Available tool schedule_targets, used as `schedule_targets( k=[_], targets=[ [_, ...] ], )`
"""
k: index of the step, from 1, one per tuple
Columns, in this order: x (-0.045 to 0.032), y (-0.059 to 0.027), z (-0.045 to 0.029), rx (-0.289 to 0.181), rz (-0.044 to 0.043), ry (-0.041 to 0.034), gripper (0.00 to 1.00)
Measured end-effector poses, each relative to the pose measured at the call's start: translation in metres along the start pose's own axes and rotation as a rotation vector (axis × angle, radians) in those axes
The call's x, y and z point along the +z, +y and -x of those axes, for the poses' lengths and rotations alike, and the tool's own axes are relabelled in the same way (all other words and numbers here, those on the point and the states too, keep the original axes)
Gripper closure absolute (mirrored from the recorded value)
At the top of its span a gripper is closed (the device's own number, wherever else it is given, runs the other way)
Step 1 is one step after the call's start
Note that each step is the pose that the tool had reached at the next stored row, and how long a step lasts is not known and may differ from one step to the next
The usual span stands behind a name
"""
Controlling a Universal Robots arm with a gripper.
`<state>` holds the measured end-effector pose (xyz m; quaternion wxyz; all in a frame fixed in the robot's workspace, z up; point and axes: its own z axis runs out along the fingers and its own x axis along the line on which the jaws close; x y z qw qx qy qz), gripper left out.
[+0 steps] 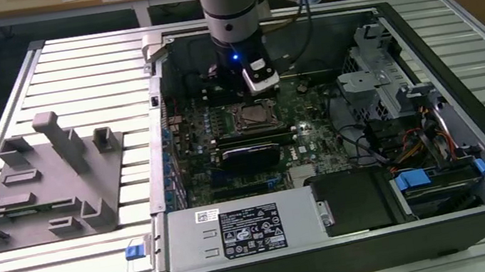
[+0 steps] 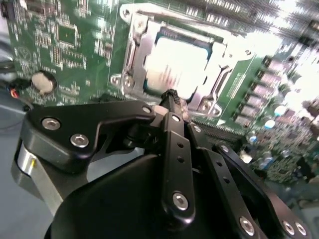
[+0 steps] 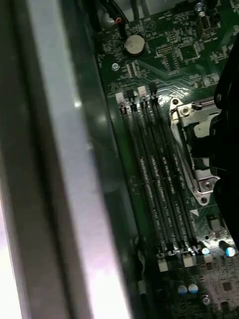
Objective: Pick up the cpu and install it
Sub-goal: 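Install the first cpu locking lever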
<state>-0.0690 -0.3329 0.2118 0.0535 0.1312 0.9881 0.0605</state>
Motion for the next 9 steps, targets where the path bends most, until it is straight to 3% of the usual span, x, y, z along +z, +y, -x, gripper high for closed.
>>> schedule_targets(
  k=[5,9],
  targets=[
    [-0.0008,-0.0111,0.0059,0.001,-0.0054,0.0109,0.89],
    [-0.0005,-0.0145,0.01,0.003,-0.0215,0.0344,0.89]
  ],
)
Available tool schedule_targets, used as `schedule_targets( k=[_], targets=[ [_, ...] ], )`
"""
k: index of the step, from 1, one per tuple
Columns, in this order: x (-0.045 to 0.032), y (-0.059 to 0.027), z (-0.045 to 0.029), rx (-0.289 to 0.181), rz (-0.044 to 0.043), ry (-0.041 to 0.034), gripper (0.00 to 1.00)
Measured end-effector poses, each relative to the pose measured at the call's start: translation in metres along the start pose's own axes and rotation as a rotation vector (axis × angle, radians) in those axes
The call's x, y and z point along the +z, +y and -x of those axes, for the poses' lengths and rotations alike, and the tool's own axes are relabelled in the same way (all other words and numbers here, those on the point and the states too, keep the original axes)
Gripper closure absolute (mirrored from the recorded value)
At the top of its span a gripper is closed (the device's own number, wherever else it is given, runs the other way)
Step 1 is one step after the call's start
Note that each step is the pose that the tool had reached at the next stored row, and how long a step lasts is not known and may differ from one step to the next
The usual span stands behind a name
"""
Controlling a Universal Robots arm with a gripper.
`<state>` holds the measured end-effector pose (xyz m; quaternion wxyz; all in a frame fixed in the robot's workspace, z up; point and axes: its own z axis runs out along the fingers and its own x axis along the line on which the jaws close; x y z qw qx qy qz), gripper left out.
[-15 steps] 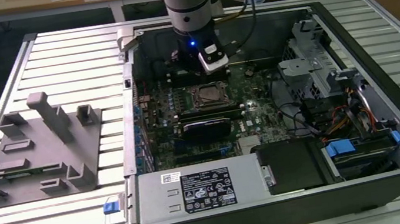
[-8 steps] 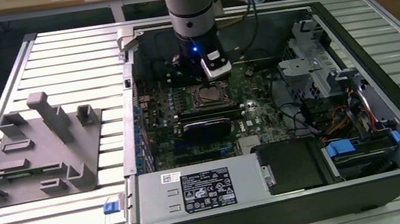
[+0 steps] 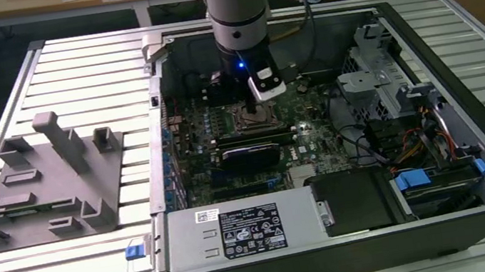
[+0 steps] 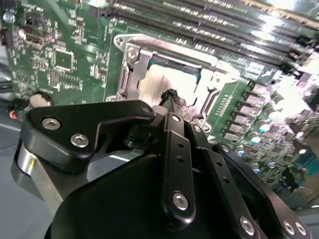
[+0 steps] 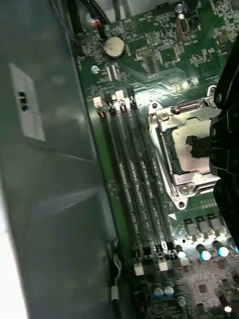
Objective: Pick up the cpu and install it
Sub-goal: 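Install the first cpu locking lever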
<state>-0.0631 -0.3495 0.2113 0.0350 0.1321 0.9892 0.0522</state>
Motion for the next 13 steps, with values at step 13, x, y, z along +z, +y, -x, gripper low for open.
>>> schedule_targets(
  k=[13],
  targets=[
    [-0.0077,-0.0005,0.0014,0.0,-0.0059,0.0073,0.89]
  ],
)
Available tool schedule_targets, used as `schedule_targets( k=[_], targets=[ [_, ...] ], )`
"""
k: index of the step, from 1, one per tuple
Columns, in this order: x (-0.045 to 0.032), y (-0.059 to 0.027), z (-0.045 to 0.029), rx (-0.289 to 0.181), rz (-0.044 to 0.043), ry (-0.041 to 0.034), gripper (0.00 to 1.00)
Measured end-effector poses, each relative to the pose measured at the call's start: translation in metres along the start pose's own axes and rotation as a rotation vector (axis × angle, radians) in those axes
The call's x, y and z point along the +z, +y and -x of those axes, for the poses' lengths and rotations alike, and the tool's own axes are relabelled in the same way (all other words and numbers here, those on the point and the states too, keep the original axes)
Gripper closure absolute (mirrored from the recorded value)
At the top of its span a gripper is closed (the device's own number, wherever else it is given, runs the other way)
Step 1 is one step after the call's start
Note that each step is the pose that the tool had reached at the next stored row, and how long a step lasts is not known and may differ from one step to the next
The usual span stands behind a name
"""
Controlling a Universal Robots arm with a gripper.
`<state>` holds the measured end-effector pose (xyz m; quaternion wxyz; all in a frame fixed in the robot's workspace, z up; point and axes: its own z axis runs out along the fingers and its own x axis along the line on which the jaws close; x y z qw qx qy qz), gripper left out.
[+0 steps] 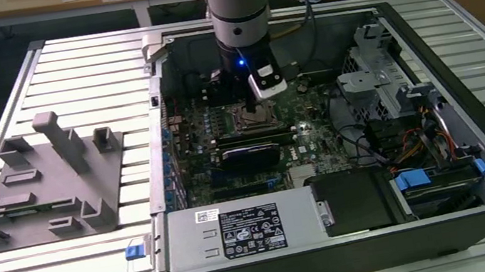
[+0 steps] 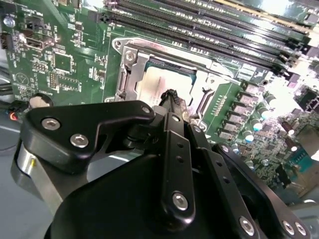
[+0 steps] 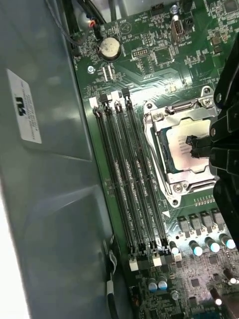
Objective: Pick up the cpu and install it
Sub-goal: 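Install the first cpu locking lever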
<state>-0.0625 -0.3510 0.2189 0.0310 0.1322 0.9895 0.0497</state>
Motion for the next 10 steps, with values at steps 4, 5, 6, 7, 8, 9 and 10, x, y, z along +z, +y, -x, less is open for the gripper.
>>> schedule_targets(
  k=[4,5,6,7,8,9,10],
  targets=[
    [-0.0031,0.0004,0.0004,-0.002,0.0003,0.0002,0.89],
    [-0.0031,0.0005,0.0007,-0.006,0.0005,0.0006,0.89],
    [-0.0031,0.0006,0.0012,-0.011,0.0005,0.0012,0.89],
    [-0.0031,0.0008,0.0017,-0.018,0.0009,0.0019,0.89],
    [-0.003,0.0009,0.0023,-0.025,0.0012,0.0026,0.89],
    [-0.003,0.0011,0.0028,-0.031,0.0013,0.0032,0.89],
    [-0.0029,0.0012,0.0032,-0.037,0.0008,0.0037,0.89]
  ],
)
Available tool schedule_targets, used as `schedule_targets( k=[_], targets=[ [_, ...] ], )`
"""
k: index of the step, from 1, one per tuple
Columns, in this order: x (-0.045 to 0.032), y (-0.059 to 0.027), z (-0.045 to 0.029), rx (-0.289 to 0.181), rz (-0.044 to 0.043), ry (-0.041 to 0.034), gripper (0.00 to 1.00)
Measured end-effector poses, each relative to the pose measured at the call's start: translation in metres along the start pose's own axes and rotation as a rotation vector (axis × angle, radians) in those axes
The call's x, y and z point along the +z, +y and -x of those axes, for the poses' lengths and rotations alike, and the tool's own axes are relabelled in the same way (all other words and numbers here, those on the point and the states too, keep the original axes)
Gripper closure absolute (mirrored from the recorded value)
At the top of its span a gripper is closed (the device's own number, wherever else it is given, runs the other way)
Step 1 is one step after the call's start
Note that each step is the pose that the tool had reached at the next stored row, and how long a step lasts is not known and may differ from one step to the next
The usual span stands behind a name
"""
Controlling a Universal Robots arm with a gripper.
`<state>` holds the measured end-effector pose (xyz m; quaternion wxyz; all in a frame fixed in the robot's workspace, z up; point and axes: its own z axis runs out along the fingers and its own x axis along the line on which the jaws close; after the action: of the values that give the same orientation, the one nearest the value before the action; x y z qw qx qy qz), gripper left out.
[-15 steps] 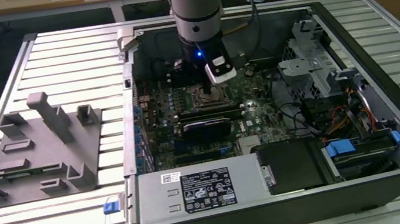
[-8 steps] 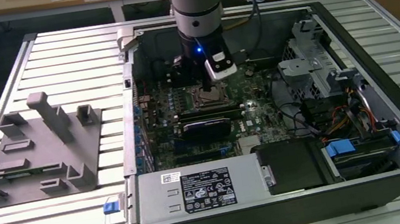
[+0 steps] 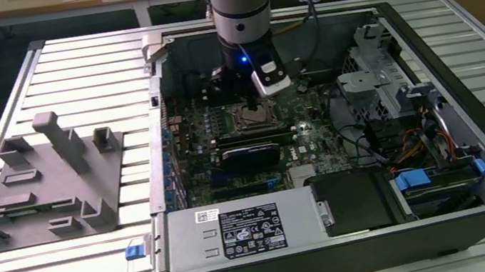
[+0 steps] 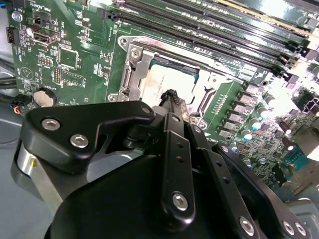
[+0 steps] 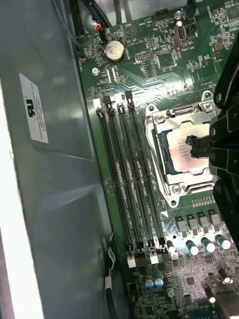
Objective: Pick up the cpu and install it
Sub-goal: 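Install the first cpu locking lever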
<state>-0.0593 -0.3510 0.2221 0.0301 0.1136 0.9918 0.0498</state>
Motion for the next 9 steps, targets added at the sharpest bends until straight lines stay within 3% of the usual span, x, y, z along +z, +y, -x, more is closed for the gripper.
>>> schedule_targets(
  k=[2,7,9],
  targets=[
    [0.0,0.0002,0.0009,-0.011,-0.0042,0.0003,0.89],
    [-0.0004,0.0006,0.0025,-0.029,-0.0272,-0.003,0.89],
    [-0.0023,0.0008,0.0028,-0.031,-0.0298,-0.0028,0.89]
  ],
)
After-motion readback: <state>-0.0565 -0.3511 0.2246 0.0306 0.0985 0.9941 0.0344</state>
